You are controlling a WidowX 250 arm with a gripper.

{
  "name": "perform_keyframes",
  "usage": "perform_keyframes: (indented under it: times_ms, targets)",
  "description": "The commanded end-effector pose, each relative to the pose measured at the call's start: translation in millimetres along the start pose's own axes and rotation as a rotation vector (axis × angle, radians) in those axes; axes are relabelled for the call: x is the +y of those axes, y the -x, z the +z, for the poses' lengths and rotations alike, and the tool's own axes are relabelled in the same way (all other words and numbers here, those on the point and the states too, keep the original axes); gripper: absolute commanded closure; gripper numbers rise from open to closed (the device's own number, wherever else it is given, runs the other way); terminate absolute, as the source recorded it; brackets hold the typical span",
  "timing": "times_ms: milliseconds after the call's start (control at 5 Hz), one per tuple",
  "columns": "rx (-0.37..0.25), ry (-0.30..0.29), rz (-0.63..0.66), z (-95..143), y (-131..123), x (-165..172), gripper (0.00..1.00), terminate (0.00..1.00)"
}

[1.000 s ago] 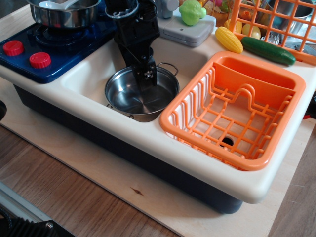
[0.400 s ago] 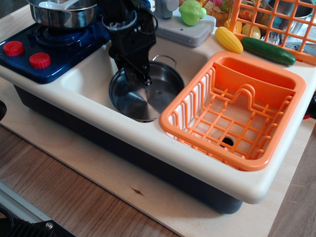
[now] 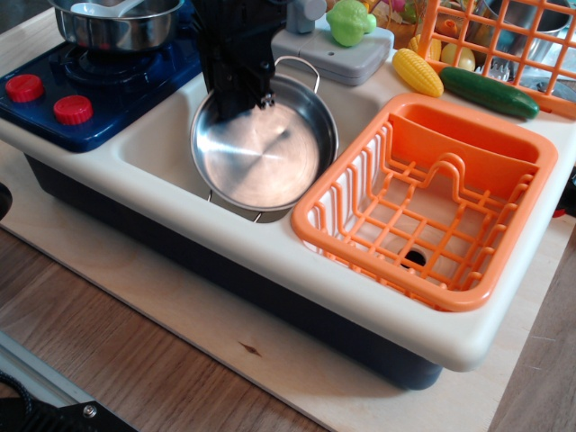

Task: Put pan from sink into drying rack

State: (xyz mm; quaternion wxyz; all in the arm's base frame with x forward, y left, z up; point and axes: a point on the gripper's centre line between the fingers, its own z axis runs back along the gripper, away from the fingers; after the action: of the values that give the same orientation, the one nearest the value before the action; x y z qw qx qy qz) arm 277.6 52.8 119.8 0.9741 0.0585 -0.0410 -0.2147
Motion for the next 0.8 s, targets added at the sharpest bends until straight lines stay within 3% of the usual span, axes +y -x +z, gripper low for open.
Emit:
perform_keyframes:
  times_ms: [0, 200, 600]
  targets:
    - [0.004, -0.056, 0.046, 53.4, -5.0, -19.7, 1.0, 0.0]
    - [0.026, -0.054, 0.085, 72.7, -4.6, -28.1, 1.0, 0.0]
    - [-0.031, 0.01, 0.151, 66.9, -27.3, -44.3, 1.0, 0.0]
